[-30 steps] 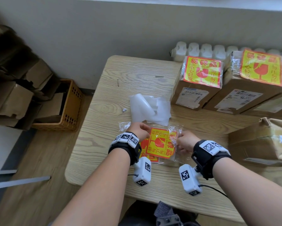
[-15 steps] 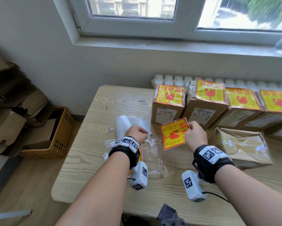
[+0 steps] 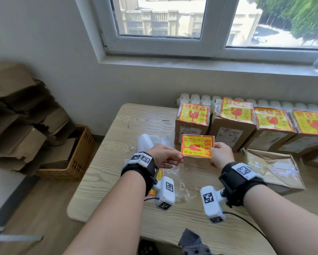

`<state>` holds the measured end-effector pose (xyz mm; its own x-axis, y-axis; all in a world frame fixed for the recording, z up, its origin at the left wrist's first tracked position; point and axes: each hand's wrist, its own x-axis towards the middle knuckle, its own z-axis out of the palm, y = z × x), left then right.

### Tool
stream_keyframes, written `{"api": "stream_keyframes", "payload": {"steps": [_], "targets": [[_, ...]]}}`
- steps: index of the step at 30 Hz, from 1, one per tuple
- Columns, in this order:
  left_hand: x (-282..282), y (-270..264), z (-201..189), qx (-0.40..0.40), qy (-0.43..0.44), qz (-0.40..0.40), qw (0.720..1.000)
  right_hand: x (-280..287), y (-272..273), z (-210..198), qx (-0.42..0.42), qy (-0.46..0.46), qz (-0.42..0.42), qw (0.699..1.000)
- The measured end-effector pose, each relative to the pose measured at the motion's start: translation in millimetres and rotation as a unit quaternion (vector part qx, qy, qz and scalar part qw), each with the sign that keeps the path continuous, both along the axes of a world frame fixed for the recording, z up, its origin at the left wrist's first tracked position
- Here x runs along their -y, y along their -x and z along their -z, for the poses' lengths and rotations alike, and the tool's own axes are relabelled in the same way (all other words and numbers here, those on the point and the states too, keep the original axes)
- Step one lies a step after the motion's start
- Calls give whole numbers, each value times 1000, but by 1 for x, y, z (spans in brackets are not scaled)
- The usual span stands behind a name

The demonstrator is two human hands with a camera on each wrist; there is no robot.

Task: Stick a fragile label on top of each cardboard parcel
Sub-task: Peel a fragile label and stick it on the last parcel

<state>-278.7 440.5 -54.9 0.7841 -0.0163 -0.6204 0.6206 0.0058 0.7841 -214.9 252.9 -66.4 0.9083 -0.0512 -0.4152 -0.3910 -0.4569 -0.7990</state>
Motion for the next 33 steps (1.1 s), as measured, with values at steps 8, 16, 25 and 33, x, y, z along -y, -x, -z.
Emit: {"api": "stream_keyframes", "payload": {"steps": [8,16,25,33], "targets": [[-1,7,-5,5,9,-24,1000,-4,2,3,-8,-7,-20,1000],[-5,7,-6,16,21,-83,996,0,4,10,-34,46,-76,995],[-1,6,-9,-5,14,-76,997,-15,8,7,26,90,-113,989],[0,4,-11,5,28,-90,996,-10,5,4,42,82,-99,991]]}}
